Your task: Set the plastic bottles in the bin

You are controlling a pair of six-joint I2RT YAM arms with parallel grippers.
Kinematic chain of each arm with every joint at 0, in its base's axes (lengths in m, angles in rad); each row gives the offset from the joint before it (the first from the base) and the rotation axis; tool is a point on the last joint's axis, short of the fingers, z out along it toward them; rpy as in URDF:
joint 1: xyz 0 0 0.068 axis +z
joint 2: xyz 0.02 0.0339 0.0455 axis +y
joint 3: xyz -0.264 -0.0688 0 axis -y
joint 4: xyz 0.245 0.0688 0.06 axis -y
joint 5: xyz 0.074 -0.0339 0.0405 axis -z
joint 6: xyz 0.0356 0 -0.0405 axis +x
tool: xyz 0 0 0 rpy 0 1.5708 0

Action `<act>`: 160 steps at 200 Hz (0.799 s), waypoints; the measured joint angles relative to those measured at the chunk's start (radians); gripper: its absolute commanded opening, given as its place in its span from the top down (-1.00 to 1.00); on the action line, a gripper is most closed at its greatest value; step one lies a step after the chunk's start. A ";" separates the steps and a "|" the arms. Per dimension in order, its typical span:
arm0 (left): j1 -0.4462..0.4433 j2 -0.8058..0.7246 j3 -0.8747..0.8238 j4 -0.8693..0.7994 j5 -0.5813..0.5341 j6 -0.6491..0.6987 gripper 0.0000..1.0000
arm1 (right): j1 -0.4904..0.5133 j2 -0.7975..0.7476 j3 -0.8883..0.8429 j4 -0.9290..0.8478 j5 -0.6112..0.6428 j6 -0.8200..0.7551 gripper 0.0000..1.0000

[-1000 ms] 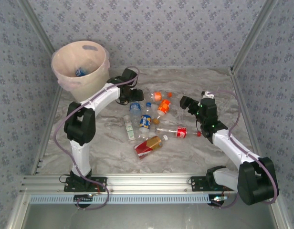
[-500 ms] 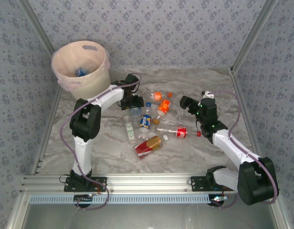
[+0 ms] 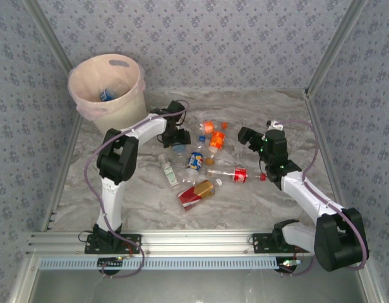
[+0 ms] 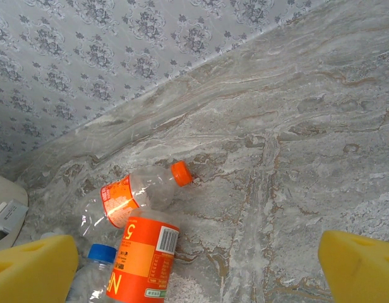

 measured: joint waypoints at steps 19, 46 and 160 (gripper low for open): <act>0.005 0.000 0.000 0.014 0.000 0.000 -0.17 | 0.000 0.000 0.000 0.000 0.000 0.000 -1.00; 0.016 -0.005 0.000 0.022 0.000 0.006 -0.15 | 0.000 0.000 0.000 0.000 -0.001 0.000 -1.00; 0.021 -0.190 0.000 0.071 -0.012 0.037 -0.13 | 0.034 0.000 -0.045 0.163 -0.061 -0.079 -1.00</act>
